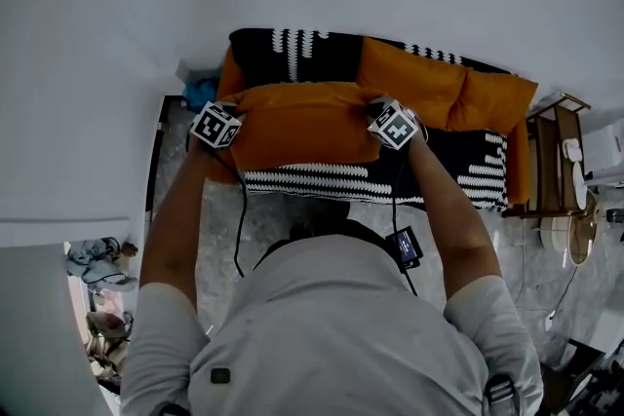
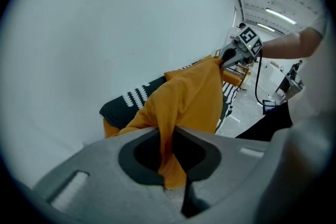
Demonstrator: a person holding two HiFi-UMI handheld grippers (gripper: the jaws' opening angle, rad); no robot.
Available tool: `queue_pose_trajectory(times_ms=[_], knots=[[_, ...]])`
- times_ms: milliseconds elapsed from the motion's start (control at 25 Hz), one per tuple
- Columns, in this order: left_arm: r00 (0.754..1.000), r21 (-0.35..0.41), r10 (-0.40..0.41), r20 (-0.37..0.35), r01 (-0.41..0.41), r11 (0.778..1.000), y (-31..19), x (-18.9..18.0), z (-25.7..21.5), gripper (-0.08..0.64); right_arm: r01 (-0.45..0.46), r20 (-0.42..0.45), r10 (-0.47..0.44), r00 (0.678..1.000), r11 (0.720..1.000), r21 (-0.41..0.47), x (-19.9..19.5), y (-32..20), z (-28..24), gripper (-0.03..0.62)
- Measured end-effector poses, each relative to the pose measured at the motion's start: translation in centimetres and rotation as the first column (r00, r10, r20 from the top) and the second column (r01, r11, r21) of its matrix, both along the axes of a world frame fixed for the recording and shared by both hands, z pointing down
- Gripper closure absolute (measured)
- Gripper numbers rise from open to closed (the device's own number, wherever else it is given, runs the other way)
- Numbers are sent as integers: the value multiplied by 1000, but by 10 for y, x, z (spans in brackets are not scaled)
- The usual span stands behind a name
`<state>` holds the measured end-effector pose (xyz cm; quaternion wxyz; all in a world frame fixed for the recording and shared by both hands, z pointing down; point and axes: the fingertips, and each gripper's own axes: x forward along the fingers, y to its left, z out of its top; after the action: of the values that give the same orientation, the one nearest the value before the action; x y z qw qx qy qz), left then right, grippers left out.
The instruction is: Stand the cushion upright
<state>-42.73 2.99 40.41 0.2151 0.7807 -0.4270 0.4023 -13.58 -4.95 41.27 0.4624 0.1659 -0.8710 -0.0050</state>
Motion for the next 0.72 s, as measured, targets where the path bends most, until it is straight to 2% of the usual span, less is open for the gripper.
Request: queue_pose_trajectory(times_ms=[400,720], knots=[[998,-3,-44,48,44,999,-72,-7,3,518,25,54,-24,998,1000,-14,-6,-71,13,568],[998,-24,-8,57,9,1000,-138,-30,16,518,7,52,-5,999,1000,-30,-27,-123,24,566]])
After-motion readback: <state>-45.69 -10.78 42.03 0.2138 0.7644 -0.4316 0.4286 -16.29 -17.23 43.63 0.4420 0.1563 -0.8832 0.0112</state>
